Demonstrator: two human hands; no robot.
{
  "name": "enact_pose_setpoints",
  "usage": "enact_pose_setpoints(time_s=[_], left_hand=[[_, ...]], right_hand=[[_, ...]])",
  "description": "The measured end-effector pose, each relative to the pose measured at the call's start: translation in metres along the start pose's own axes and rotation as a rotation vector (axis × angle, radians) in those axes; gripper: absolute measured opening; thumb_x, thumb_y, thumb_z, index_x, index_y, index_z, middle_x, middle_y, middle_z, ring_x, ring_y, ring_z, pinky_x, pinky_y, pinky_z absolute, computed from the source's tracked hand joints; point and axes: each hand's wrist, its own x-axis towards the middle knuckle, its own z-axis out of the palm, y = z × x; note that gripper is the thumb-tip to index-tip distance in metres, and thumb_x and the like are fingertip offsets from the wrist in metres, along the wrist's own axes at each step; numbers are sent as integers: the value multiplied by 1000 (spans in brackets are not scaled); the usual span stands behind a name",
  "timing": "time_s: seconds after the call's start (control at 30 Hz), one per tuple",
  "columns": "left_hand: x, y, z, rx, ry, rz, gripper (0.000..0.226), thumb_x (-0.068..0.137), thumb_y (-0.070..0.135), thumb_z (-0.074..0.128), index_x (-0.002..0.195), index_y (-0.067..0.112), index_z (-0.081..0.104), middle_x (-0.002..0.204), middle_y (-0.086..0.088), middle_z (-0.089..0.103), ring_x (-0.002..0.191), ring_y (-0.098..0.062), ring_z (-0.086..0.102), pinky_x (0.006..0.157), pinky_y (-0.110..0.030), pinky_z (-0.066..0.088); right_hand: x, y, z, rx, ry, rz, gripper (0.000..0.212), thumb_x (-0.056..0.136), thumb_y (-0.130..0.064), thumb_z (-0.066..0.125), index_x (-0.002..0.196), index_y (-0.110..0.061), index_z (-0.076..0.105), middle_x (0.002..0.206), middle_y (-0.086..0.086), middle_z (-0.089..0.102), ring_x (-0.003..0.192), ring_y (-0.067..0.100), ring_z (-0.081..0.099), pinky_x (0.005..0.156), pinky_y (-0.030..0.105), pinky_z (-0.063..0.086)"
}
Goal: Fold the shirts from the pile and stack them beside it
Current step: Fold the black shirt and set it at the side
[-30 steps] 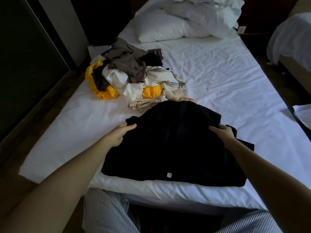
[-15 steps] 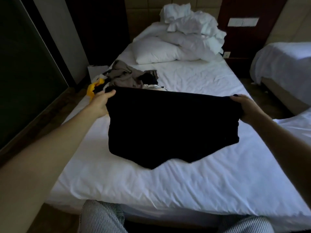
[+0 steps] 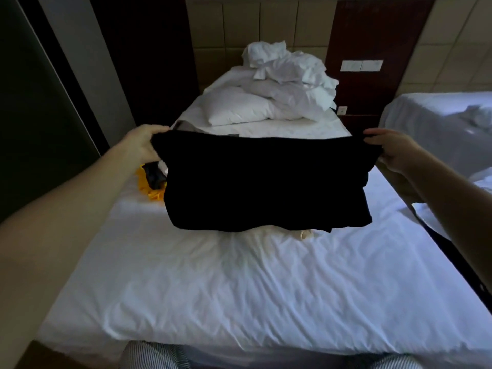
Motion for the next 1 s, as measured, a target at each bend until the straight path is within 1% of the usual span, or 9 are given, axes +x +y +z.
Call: enact_pose_setpoints(time_s=[0.07, 0.13, 0.23, 0.3, 0.4, 0.53, 0.63, 0.83, 1.0], left_hand=[[-3, -9, 1, 24, 44, -73, 13, 101, 17, 44, 97, 12, 56, 82, 0, 50, 73, -11, 54, 55, -21, 50], [-1, -16, -2, 73, 92, -105, 14, 101, 17, 44, 93, 11, 54, 81, -2, 51, 70, -12, 53, 45, -19, 49], [7, -19, -10, 96, 147, -58, 10, 99, 17, 49, 96, 11, 56, 85, -1, 53, 73, -13, 54, 57, -22, 49], [11, -17, -11, 82, 169, -24, 13, 98, 18, 50, 87, 13, 55, 86, 0, 53, 75, -12, 53, 62, -22, 45], [16, -11, -6, 64, 155, -39, 12, 99, 16, 48, 89, 13, 54, 87, 0, 53, 74, -13, 53, 62, -23, 44], [27, 0, 10, -41, 153, 21, 29, 98, 7, 47, 127, 11, 50, 109, -3, 55, 81, -17, 57, 84, -24, 45], [29, 18, 17, -149, 122, 148, 42, 98, 5, 48, 137, 19, 46, 132, -5, 51, 104, -18, 58, 82, -27, 49], [-6, 21, 8, -389, -5, 276, 19, 98, 3, 42, 105, 16, 54, 120, -3, 56, 121, -17, 53, 78, -23, 51], [-45, -36, -22, -377, 10, 162, 17, 90, 7, 53, 105, 13, 57, 119, -5, 62, 105, -17, 63, 87, -26, 53]], right_hand=[[-3, 11, -2, 9, -3, 55, 12, 81, -18, 69, 89, -22, 61, 95, 3, 60, 79, 13, 56, 65, 21, 48], [3, 28, -7, 16, 6, 92, 38, 56, -35, 85, 84, -20, 64, 96, 5, 62, 83, 16, 57, 67, 22, 47], [26, 50, -18, 8, 75, 15, 4, 78, -22, 72, 80, -22, 69, 115, 11, 62, 95, 22, 58, 78, 25, 48], [19, 43, -16, 29, 114, 18, 6, 79, -20, 66, 80, -24, 71, 107, 7, 65, 104, 28, 58, 85, 34, 45], [14, 30, -8, 53, 140, -3, 12, 86, -13, 64, 88, -22, 71, 92, 3, 63, 90, 23, 55, 73, 31, 40], [19, 11, 7, 107, 152, -27, 23, 90, -8, 59, 112, -10, 65, 83, 2, 60, 73, 15, 53, 56, 19, 43], [22, -15, 14, 174, 203, -72, 22, 92, -7, 57, 113, -10, 64, 85, 0, 60, 86, 16, 60, 78, 26, 52], [-4, -38, 5, 288, 206, -188, 19, 95, -12, 53, 109, -18, 63, 88, -4, 59, 74, 6, 58, 54, 13, 49], [-46, 23, -7, 267, 125, -166, 19, 91, -14, 55, 104, -23, 64, 84, -7, 60, 67, 1, 56, 59, 14, 46]])
